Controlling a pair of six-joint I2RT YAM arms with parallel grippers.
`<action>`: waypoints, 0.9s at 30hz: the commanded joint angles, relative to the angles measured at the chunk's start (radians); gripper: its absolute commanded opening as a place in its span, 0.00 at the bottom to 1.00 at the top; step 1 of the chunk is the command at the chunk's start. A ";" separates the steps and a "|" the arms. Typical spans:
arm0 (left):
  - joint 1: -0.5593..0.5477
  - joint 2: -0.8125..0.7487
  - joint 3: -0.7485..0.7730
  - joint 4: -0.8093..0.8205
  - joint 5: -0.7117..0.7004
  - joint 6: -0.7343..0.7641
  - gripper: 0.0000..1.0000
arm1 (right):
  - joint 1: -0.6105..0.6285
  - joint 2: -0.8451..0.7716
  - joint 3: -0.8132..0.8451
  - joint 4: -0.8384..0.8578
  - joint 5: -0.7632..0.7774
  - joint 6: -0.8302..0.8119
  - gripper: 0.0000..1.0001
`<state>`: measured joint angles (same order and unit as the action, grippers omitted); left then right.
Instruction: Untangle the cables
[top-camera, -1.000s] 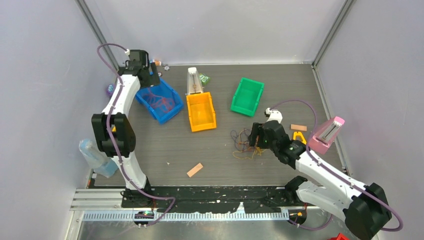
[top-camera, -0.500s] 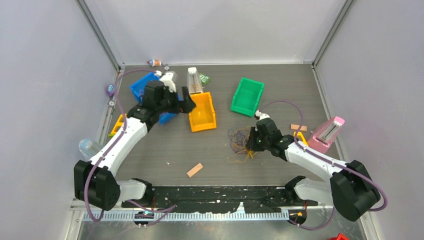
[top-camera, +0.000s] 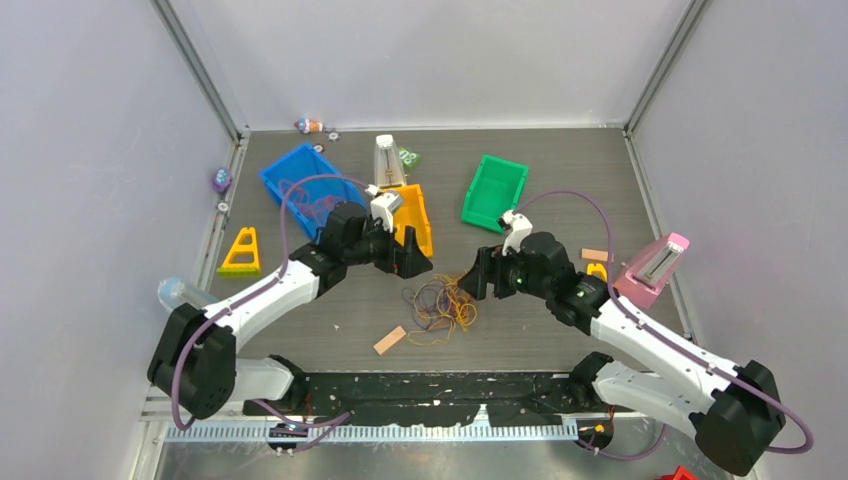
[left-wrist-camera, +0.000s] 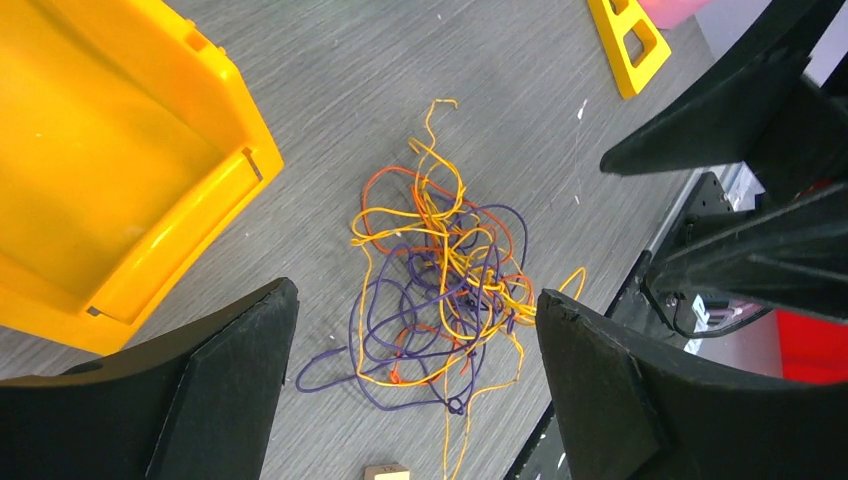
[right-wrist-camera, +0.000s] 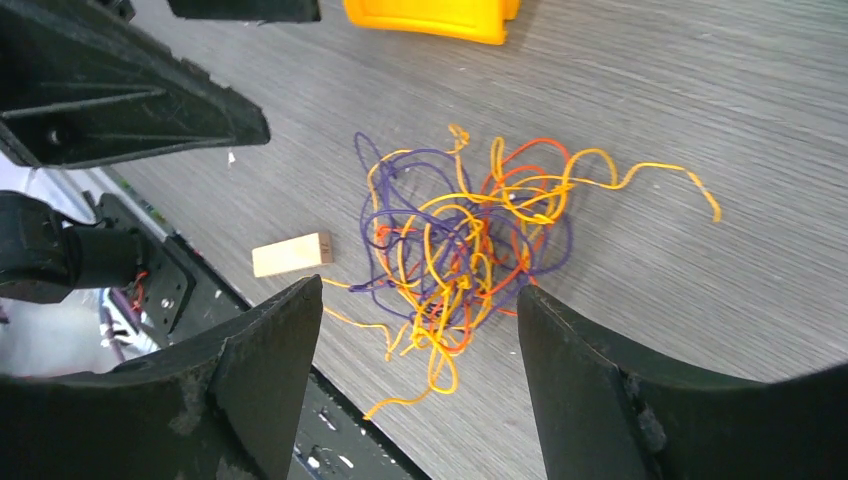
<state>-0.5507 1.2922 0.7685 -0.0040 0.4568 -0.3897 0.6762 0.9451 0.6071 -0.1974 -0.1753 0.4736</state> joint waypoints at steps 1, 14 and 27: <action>-0.011 -0.010 -0.033 0.093 0.063 0.006 0.89 | -0.014 -0.021 0.023 -0.086 0.081 -0.038 0.76; -0.062 0.034 -0.187 0.285 0.096 0.027 0.85 | -0.021 0.255 0.108 -0.008 0.163 0.131 0.71; -0.089 0.157 -0.224 0.432 0.001 0.038 0.76 | -0.020 0.542 0.180 0.118 0.266 0.230 0.29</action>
<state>-0.6369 1.4063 0.5354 0.3145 0.4900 -0.3717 0.6582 1.4586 0.7250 -0.1425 0.0448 0.6739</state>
